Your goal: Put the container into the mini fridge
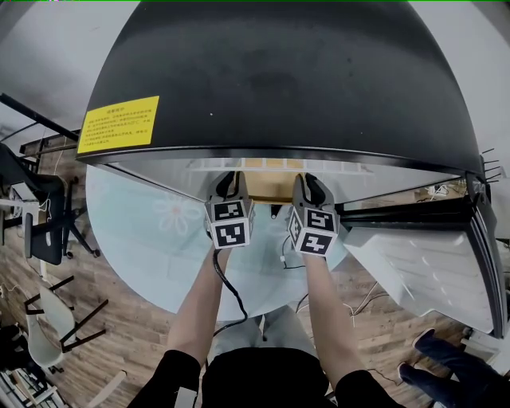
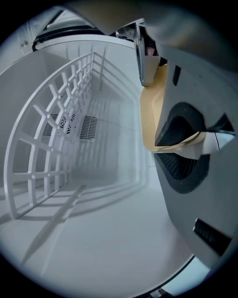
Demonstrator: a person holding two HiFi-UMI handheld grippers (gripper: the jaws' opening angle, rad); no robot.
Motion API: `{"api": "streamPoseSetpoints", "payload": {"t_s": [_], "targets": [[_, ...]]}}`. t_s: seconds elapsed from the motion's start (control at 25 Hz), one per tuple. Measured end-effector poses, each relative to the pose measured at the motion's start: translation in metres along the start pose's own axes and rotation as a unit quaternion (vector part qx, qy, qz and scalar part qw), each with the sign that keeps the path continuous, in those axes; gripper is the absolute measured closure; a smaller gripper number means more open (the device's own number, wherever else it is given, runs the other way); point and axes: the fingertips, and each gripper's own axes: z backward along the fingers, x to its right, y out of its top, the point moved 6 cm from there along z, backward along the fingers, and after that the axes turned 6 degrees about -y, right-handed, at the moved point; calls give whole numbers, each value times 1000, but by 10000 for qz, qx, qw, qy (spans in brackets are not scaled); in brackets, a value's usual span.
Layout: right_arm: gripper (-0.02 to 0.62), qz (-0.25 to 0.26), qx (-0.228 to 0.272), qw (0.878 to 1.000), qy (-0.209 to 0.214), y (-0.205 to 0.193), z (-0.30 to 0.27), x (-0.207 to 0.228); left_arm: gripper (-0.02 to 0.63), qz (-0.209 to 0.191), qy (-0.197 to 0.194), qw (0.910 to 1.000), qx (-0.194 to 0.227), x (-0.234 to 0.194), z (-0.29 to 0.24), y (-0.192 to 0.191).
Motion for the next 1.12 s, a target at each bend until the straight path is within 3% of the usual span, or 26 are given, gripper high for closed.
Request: {"api": "streamPoseSetpoints", "payload": {"t_s": [0.48,0.6,0.68,1.12], "targets": [[517,149,376,9992,43,16,17,-4,565,184,189,9978,607,-5,30,14],[588,148,511,9985,123,21,27,-5,595,254,221,9968,718,-6,40,16],[588,157,586,9979,213,23,34,-7,595,268,229,9965,762,-5,47,17],[588,261,969,9925,695,46,80,-25,595,235,-92,9932,1139,25,94,40]]}}
